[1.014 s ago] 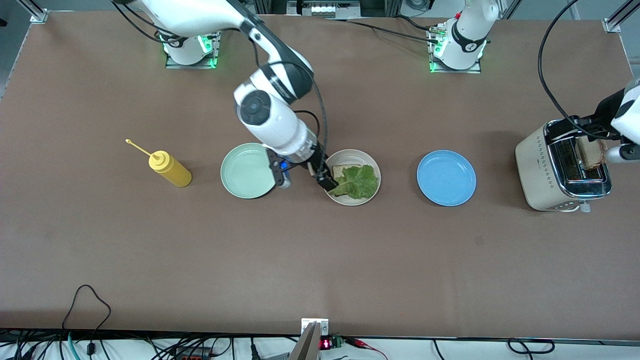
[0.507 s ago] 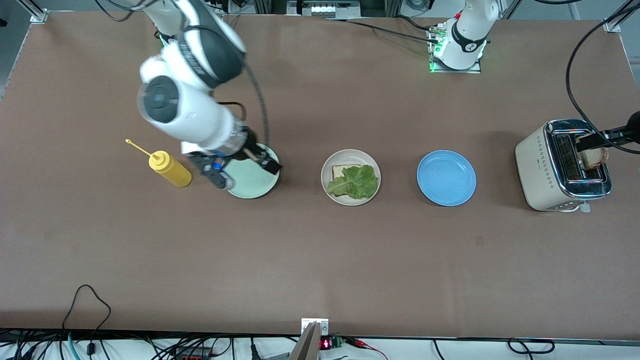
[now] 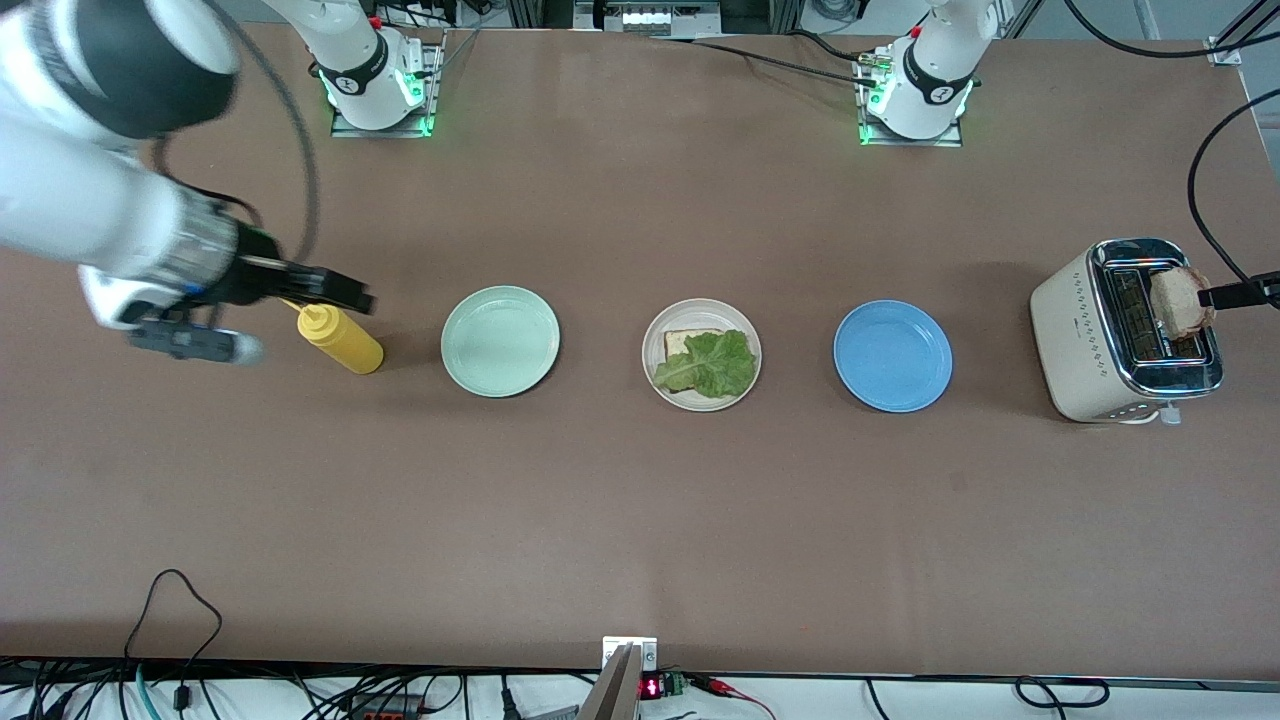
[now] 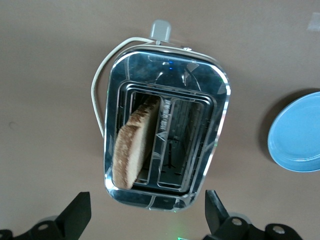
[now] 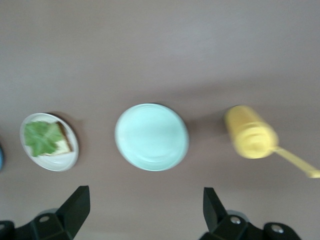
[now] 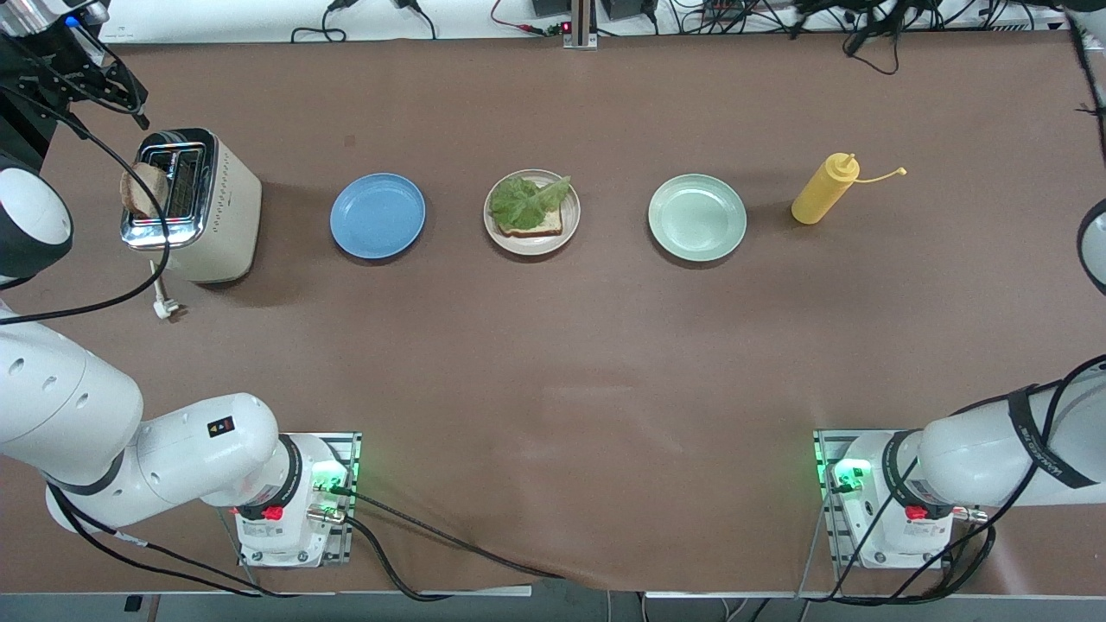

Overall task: Make sandwich in beige plate with both arms
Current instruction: 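Withdraw the right gripper while the left gripper reaches the toaster bread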

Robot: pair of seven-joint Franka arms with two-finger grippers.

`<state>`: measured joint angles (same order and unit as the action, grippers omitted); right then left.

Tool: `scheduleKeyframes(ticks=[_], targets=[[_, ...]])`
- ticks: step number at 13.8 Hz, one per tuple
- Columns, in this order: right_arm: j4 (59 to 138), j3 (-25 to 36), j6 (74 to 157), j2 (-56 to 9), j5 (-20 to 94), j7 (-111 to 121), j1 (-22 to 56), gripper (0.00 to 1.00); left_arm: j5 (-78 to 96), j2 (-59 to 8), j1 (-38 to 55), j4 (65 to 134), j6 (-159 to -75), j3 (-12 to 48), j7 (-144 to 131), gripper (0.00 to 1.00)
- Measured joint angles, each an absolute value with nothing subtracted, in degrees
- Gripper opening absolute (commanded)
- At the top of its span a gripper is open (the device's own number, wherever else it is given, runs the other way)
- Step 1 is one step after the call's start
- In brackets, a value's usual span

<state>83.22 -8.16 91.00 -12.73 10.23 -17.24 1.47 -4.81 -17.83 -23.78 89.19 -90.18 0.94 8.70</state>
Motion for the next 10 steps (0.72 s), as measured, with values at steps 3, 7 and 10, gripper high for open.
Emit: scheduleKeyframes(ticks=[3, 7, 10], targets=[[83.3, -4.0, 89.4, -9.3, 3.2, -6.4, -0.8, 1.0, -3.7, -19.6, -25.3, 89.1, -90.3, 1.0, 12.3, 1.0], [83.7, -2.9, 88.8, -6.7, 0.5, -3.8, -4.0, 1.0, -1.5, -22.7, -26.7, 89.0, -92.1, 1.0, 15.0, 1.0], [84.5, -1.1, 85.6, -7.1, 0.5, -3.6, -4.6, 1.0, -0.7, -25.9, -29.1, 89.0, -92.5, 1.0, 15.4, 0.97]])
